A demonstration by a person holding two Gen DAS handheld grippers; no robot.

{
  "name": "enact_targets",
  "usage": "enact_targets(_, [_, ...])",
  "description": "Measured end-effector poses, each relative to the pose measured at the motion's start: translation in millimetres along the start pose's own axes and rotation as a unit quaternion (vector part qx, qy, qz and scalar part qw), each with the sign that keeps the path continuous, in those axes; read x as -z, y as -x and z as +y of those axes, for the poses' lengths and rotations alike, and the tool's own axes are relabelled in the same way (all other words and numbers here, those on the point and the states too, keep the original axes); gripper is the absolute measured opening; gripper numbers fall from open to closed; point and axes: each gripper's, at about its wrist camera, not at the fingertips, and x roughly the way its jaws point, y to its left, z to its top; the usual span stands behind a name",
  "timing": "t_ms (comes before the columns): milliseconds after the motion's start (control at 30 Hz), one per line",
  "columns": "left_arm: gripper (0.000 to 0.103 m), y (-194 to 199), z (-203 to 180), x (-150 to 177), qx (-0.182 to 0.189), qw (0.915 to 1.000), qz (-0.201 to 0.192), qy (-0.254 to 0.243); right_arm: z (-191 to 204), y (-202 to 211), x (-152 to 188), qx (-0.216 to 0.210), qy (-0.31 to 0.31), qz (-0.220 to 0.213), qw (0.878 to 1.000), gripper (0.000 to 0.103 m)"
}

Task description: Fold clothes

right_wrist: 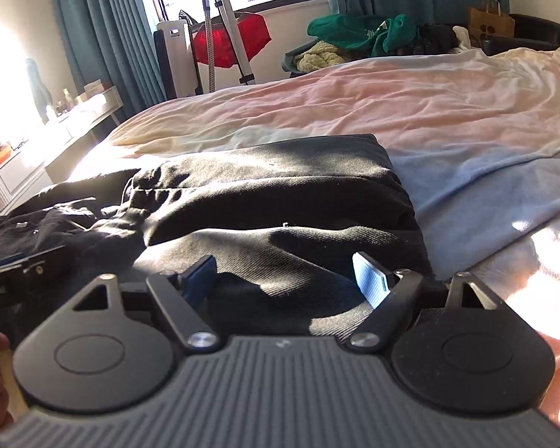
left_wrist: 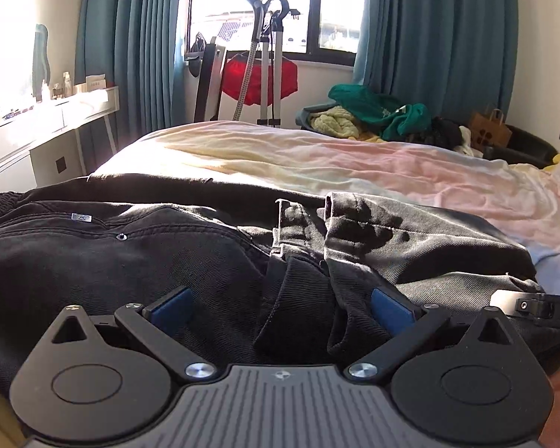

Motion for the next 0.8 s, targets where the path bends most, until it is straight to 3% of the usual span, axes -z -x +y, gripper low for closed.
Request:
enact_targets(167, [0.102,2,5,3,0.004,0.9999,0.0,0.01,2,-2,2,0.002,0.004,0.002,1.0,0.083])
enact_targets(433, [0.102,54,33,6,0.001,0.9982,-0.01,0.059,-1,1,-1,-0.008,0.01,0.016,1.0,0.082])
enact_targets(600, [0.103,104,69,-4,-0.013,0.9929,-0.02,0.116,-4,3,-1,-0.018,0.004,0.021,1.0,0.082])
enact_targets(800, [0.103,131,120,-11,-0.006,0.9868,-0.008,0.162,-9,6,-2,-0.029,-0.008,0.026,0.999,0.081])
